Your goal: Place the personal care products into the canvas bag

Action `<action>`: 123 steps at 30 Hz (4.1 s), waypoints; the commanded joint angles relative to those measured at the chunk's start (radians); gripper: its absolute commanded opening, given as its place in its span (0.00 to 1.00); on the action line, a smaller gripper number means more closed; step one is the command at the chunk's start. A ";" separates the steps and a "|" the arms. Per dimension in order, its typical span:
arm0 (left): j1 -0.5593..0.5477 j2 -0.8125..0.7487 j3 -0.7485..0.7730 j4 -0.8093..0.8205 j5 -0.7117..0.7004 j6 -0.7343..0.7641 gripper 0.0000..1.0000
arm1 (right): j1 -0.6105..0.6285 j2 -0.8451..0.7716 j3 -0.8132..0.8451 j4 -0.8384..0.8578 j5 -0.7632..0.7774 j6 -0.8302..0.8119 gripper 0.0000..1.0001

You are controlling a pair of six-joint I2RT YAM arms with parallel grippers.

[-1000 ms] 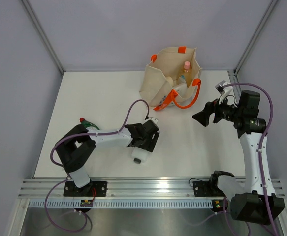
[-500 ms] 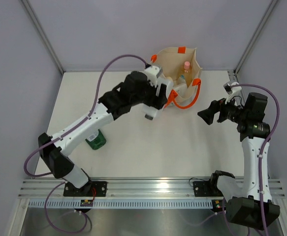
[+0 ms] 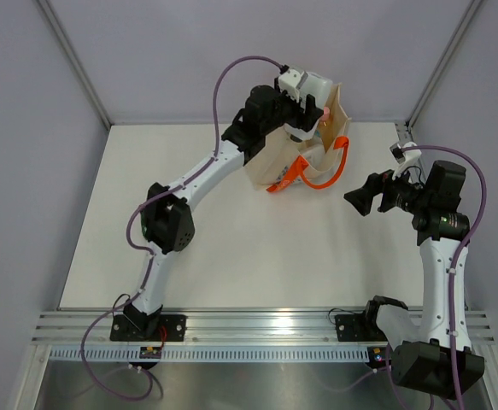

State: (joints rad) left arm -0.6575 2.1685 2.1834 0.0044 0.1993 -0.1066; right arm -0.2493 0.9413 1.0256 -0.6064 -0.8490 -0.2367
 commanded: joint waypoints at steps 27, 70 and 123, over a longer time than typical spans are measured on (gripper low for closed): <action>0.070 0.038 0.050 0.270 -0.159 0.097 0.99 | -0.007 0.033 -0.010 0.011 -0.053 -0.035 1.00; 0.087 -1.935 -1.177 -0.676 -0.393 -0.226 0.99 | 1.433 1.620 1.383 0.111 1.149 0.554 1.00; 0.087 -2.000 -1.309 -0.669 -0.351 -0.234 0.99 | 1.274 1.256 0.779 0.269 0.392 0.166 0.00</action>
State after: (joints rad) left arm -0.5728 0.1761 0.8871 -0.7151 -0.1837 -0.3408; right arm 1.1137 2.3524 1.8679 -0.3435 -0.2565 0.0257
